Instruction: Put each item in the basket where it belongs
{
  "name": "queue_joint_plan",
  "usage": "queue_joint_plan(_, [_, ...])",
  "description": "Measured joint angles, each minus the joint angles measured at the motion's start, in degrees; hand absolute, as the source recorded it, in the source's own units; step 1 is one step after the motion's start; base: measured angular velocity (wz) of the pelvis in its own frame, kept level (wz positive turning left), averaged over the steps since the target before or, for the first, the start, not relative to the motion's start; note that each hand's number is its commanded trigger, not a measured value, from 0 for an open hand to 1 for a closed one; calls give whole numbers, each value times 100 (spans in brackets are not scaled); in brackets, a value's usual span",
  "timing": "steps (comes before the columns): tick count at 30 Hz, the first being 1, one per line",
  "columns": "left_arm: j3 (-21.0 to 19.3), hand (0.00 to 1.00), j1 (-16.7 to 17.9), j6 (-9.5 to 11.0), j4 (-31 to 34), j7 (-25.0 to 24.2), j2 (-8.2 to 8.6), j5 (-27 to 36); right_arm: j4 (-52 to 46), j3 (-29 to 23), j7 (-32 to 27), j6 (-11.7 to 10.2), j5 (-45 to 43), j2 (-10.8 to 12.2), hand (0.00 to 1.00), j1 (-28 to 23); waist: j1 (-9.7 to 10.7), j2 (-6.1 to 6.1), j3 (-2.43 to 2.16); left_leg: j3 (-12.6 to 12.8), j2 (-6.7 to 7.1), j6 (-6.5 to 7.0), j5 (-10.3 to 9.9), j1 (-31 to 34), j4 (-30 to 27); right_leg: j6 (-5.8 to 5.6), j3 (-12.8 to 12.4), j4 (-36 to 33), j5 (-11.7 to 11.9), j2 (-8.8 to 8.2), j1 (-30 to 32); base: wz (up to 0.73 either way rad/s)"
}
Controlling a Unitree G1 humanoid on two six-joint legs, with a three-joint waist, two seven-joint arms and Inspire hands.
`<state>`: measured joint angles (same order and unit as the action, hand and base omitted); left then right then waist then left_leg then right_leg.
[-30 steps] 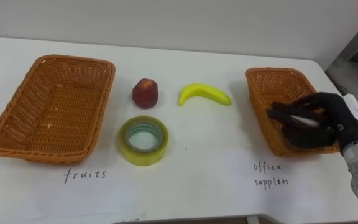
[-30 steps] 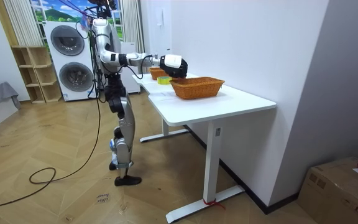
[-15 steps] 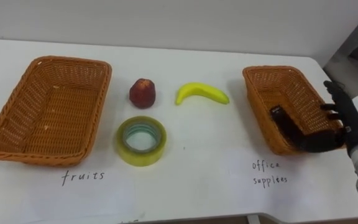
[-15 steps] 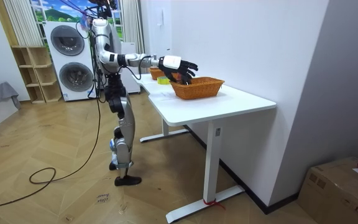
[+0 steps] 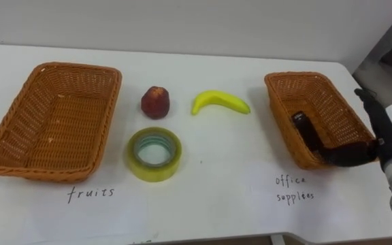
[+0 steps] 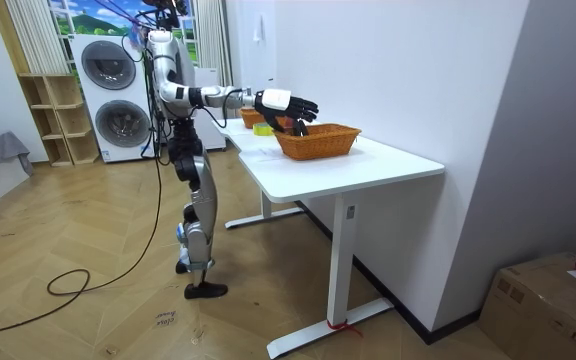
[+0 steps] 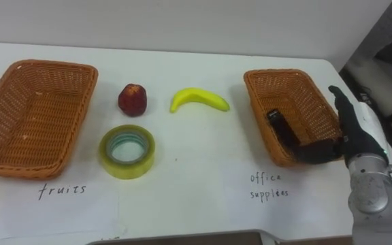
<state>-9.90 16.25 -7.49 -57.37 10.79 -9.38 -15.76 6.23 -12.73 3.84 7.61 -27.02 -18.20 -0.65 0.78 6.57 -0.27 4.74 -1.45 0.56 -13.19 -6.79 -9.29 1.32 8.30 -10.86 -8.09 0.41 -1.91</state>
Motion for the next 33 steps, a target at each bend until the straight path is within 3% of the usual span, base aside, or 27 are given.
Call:
queue_joint_plan(8, [-121,0,-59,96,5,159,7,-5,-453,-46,-232,-8,440,-12,0,1,-122,32,-14,9,-9,0,0,-5,19,0,-22,0,0,17,8,-1])
queue_joint_plan(18, [-110,0,-65,175,21,275,13,-2,-904,-32,-414,-73,456,-15,0,2,-210,59,24,9,-15,-1,-1,-6,18,4,-18,-2,3,24,2,0])
queue_joint_plan(24, [-33,0,-108,309,-6,275,11,-5,-1131,34,-445,-252,419,-29,0,1,-261,57,46,23,-17,-1,-1,1,45,6,40,-3,4,25,4,0])
queue_joint_plan(33, [172,0,-137,338,-6,256,-21,-4,-1371,38,-633,-456,426,-33,0,2,-266,40,57,23,-17,-1,-1,-4,55,5,46,6,4,26,5,0])
